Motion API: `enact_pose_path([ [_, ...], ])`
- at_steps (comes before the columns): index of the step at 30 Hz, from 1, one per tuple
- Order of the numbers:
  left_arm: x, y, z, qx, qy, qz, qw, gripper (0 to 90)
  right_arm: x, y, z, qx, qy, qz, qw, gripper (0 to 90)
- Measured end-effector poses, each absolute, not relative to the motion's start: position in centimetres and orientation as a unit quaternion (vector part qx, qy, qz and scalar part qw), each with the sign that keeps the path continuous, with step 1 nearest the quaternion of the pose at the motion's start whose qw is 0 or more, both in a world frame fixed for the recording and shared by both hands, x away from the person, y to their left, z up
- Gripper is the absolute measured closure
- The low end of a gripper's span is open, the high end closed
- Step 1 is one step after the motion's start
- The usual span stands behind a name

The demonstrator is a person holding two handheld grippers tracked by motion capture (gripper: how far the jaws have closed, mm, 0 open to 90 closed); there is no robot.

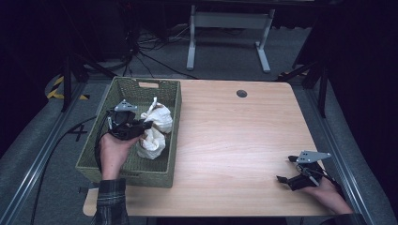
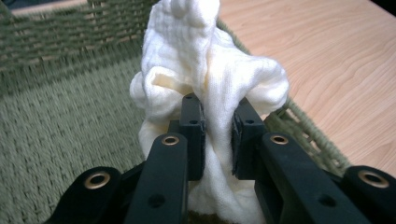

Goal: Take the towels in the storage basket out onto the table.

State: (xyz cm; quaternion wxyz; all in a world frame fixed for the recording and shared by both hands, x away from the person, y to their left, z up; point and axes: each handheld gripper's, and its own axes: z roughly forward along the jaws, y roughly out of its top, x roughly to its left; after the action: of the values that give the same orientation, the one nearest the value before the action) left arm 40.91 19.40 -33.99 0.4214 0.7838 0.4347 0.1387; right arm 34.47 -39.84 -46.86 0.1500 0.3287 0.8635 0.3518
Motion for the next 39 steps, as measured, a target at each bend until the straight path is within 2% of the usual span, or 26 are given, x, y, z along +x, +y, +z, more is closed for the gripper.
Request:
enact_pose_path([
  [6, 40.6, 19.3, -32.3, 0.778, 0.421, 0.146, 0.443, 79.0, 34.5, -39.8, -46.8, 0.329, 0.864, 0.351, 0.149, 0.0],
  [20, 40.2, 16.9, -30.2, 0.761, 0.368, 0.113, 0.523, 79.2, 34.5, -39.8, -46.8, 0.330, 0.864, 0.350, 0.148, 0.0],
  [31, 39.5, 14.1, -28.8, 0.766, 0.310, 0.099, 0.554, 79.2, 34.7, -39.8, -46.9, 0.326, 0.864, 0.352, 0.150, 0.0],
  [39, 39.7, 11.4, -28.6, 0.779, 0.287, 0.085, 0.551, 79.1, 34.7, -39.8, -46.9, 0.324, 0.866, 0.352, 0.148, 0.0],
])
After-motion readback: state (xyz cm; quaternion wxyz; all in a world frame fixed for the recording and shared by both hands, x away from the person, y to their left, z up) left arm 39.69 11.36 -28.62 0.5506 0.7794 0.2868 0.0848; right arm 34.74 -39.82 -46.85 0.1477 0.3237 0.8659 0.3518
